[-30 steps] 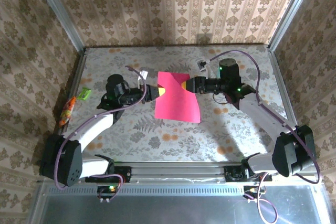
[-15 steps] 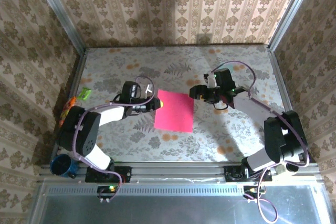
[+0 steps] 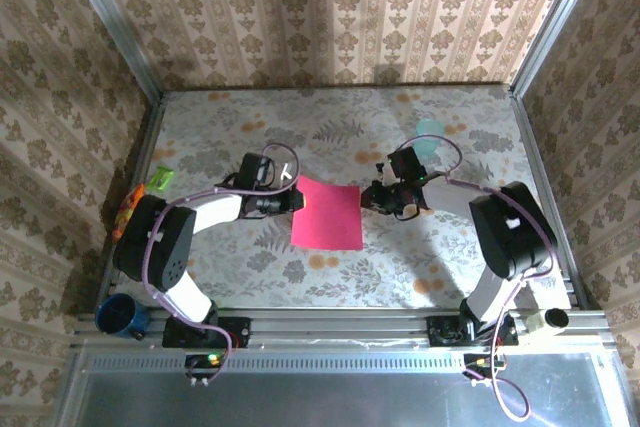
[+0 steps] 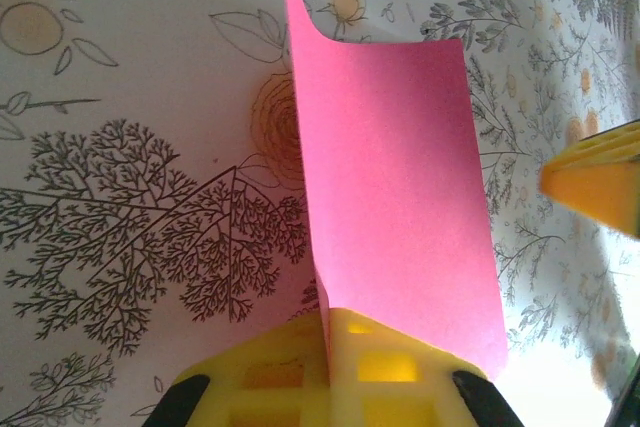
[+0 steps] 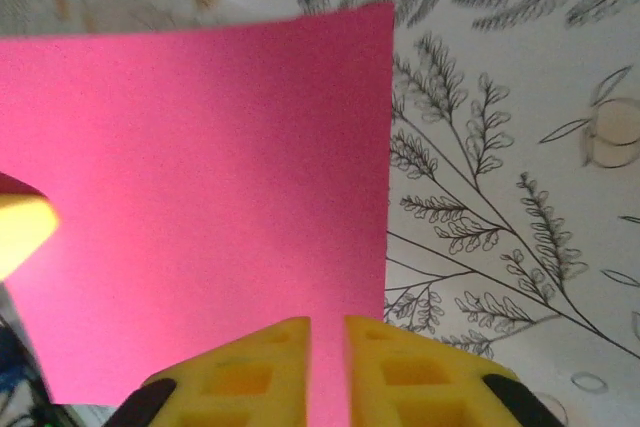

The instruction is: Fold a paper plane with a square sheet of paper (fold left side to right side)

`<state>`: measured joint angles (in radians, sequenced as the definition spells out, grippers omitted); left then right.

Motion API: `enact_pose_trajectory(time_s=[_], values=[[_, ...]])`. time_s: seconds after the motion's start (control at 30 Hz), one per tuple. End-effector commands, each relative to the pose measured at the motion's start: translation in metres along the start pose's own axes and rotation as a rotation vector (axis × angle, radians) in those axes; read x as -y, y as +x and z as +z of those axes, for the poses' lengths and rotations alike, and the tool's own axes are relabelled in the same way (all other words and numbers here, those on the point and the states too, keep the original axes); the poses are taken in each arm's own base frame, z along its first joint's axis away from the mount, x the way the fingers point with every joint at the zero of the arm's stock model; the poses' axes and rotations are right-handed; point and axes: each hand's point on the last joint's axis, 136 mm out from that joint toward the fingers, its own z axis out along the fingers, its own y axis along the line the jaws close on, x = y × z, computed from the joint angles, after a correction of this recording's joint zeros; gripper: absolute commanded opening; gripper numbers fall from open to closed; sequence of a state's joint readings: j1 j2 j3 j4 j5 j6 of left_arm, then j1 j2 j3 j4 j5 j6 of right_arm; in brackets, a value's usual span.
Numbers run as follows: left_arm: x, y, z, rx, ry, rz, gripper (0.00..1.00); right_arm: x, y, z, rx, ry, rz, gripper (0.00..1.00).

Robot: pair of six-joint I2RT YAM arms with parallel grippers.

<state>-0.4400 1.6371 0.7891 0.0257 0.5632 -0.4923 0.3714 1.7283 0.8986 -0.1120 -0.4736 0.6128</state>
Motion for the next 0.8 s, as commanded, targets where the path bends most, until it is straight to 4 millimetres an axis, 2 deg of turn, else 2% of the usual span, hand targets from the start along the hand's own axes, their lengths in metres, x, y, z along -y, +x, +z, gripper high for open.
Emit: enact_pose_trajectory(time_s=[0.0,0.2,0.5,0.67,0.7,0.77], values=[[-0.004,0.005,0.002,-0.029,-0.027,0.007,0.00,-0.003,-0.004,0.012,-0.014,0.016,-0.013,0.10],[0.002,0.002,0.002,-0.023,-0.006,0.000,0.00,0.013,0.009,0.028,-0.070,0.061,0.011,0.06],[0.026,-0.011,-0.013,-0.001,0.044,0.028,0.23,0.040,0.027,0.031,-0.121,0.167,0.008,0.06],[0.048,-0.022,-0.015,0.007,0.147,0.033,0.36,0.040,0.029,0.033,-0.125,0.154,0.009,0.06],[0.060,-0.017,-0.010,-0.014,0.172,0.050,0.38,0.040,0.029,0.033,-0.126,0.153,0.008,0.06],[0.068,-0.019,-0.008,-0.016,0.197,0.058,0.43,0.042,0.029,0.033,-0.128,0.162,0.010,0.06]])
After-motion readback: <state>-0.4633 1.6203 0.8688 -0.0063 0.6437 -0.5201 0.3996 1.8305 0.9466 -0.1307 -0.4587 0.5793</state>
